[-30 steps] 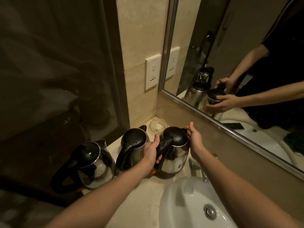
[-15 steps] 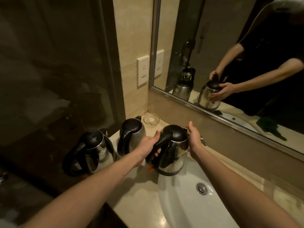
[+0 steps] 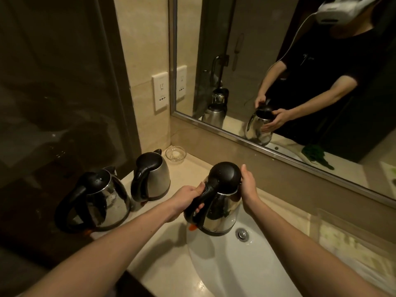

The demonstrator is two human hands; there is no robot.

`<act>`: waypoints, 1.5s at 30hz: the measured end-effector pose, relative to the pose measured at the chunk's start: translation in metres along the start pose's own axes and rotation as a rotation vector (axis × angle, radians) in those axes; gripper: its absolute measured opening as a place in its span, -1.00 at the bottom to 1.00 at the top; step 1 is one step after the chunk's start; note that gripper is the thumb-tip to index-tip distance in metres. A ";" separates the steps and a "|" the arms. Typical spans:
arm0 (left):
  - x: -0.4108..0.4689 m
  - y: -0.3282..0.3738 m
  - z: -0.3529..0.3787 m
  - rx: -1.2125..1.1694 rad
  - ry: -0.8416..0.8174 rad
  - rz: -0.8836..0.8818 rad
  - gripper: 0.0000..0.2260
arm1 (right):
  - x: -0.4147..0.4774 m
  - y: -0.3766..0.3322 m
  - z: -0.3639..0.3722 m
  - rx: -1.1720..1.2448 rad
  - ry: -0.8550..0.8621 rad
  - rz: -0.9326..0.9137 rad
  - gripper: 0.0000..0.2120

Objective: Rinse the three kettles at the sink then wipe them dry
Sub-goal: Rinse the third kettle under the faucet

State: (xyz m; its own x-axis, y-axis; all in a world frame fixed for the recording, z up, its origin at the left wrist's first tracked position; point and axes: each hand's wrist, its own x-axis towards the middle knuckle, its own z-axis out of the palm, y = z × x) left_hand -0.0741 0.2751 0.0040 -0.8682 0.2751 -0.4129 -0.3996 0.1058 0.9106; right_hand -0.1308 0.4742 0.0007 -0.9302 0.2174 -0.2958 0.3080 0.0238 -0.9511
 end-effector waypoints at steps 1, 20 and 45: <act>0.001 -0.002 0.002 -0.023 0.001 -0.010 -0.55 | 0.001 0.003 -0.002 0.007 -0.003 0.008 -0.54; 0.053 -0.058 0.053 -0.095 0.328 -0.367 -0.29 | 0.016 0.054 -0.018 -0.112 0.061 0.109 -0.47; 0.119 -0.074 0.061 -0.206 0.363 -0.473 -0.03 | 0.103 0.085 -0.021 -0.194 -0.104 0.112 -0.44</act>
State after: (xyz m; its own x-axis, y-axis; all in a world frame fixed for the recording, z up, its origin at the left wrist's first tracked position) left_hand -0.1300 0.3579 -0.1118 -0.6139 -0.1019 -0.7828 -0.7817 -0.0595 0.6208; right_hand -0.1963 0.5192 -0.1088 -0.9003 0.1278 -0.4160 0.4340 0.1941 -0.8797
